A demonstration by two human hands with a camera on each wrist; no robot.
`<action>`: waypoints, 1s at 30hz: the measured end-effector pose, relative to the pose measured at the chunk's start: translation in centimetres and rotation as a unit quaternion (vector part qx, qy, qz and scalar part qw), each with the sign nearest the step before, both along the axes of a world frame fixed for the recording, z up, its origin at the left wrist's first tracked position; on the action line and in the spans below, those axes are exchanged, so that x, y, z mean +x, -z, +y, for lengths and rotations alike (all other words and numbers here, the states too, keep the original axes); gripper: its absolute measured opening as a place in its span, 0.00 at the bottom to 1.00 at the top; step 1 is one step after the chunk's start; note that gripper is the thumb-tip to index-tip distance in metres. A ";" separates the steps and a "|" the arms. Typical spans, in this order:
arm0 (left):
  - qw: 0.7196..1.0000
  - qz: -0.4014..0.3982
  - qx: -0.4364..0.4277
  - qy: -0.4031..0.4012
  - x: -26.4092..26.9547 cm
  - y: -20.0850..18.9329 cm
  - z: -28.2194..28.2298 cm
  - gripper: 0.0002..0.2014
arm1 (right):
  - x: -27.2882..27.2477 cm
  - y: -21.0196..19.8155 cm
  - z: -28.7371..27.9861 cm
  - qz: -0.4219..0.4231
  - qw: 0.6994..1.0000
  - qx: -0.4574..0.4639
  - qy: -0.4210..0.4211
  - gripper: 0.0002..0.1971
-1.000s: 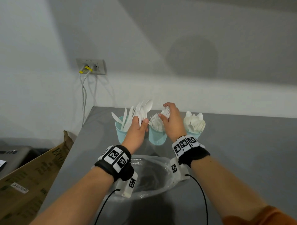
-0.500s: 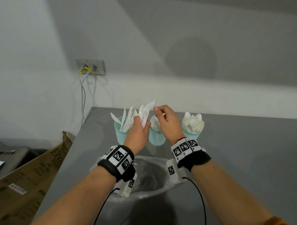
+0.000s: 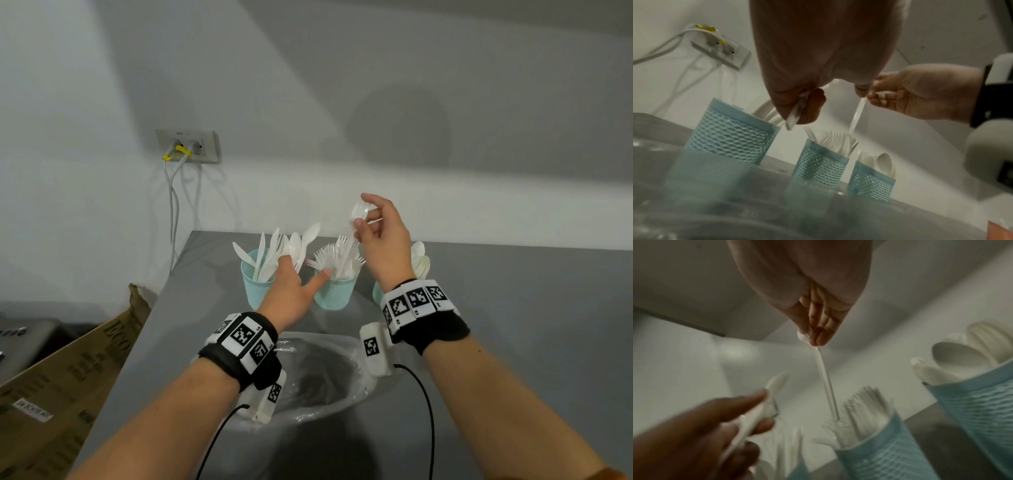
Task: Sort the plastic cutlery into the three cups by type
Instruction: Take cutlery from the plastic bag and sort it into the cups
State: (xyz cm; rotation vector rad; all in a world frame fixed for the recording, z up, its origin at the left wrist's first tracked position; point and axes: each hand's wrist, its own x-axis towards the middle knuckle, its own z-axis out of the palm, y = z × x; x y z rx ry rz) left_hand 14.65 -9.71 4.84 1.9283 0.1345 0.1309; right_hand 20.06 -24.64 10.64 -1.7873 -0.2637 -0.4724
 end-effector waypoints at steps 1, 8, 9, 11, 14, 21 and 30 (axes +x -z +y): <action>1.000 -0.008 -0.006 -0.006 0.0 -0.1 0.1 0.24 | 0.2 0.4 -0.4 0.003 1.000 -0.005 0.011 0.15; 0.997 -0.043 -0.055 -0.019 -0.3 -0.5 0.3 0.13 | 0.4 4.5 -1.1 0.072 0.991 -0.109 0.031 0.19; 0.997 -0.044 -0.056 -0.018 -0.3 -0.5 0.3 0.13 | 0.4 4.9 -1.1 0.084 0.987 -0.133 0.032 0.17; 0.997 -0.051 -0.051 -0.007 -0.2 -0.3 0.2 0.11 | 0.5 5.9 -1.3 0.093 0.976 -0.193 0.028 0.12; 0.997 -0.078 -0.012 0.013 0.1 -0.1 -0.2 0.10 | 0.3 6.5 -1.6 0.070 0.959 -0.272 0.033 0.08; 0.982 -0.131 0.042 0.126 1.9 -0.1 -3.8 0.14 | -1.8 3.4 -2.0 0.035 0.987 -0.144 -0.066 0.11; 0.964 -0.057 0.181 0.185 4.7 0.0 -10.5 0.10 | 0.9 3.8 -7.0 0.139 0.980 -0.140 -0.009 0.10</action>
